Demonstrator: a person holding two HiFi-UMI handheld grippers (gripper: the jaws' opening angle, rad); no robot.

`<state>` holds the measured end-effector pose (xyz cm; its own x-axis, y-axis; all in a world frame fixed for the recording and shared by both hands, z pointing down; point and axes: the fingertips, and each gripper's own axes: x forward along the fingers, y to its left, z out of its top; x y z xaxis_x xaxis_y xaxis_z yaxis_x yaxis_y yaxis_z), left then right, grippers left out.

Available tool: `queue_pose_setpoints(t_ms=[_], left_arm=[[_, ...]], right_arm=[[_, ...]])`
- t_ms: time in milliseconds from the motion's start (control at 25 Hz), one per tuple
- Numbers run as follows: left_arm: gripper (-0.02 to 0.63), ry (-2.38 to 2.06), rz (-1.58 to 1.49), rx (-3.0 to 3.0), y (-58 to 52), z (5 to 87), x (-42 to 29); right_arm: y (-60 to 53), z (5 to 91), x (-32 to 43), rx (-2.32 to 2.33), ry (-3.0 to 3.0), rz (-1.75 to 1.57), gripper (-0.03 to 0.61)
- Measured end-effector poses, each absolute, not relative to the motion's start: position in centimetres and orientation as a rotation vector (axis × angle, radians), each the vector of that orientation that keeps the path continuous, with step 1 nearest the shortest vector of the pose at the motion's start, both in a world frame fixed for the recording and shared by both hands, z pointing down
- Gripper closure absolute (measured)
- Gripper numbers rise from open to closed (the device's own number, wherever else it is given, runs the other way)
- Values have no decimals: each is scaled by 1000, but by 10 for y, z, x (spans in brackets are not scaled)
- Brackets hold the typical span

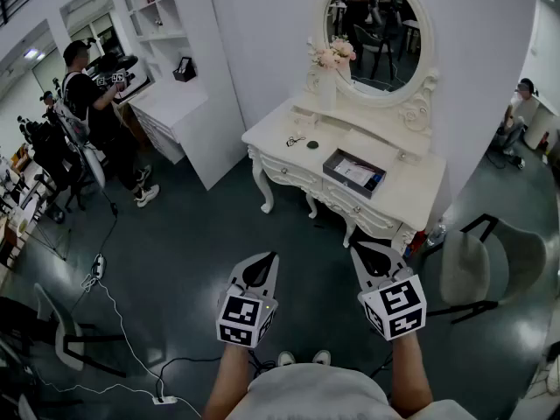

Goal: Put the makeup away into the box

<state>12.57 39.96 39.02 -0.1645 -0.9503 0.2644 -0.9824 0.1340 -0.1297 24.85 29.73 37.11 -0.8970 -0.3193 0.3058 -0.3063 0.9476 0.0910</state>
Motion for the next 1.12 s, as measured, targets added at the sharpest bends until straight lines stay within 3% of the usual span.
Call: queue_pose_setpoints(t_ms=[200,640,1120], left_arm=[[601,-2227,208,1930,393,392,130],[601,-2261,316,1943,379,401,133],[601,-2302,410,1935,323,416,62]], right_arm=[[284,374,254,455,-2799,-35,577],[273,374,235,413,-2887,-3,577],[214,390,178,439,-2861,-2,578]])
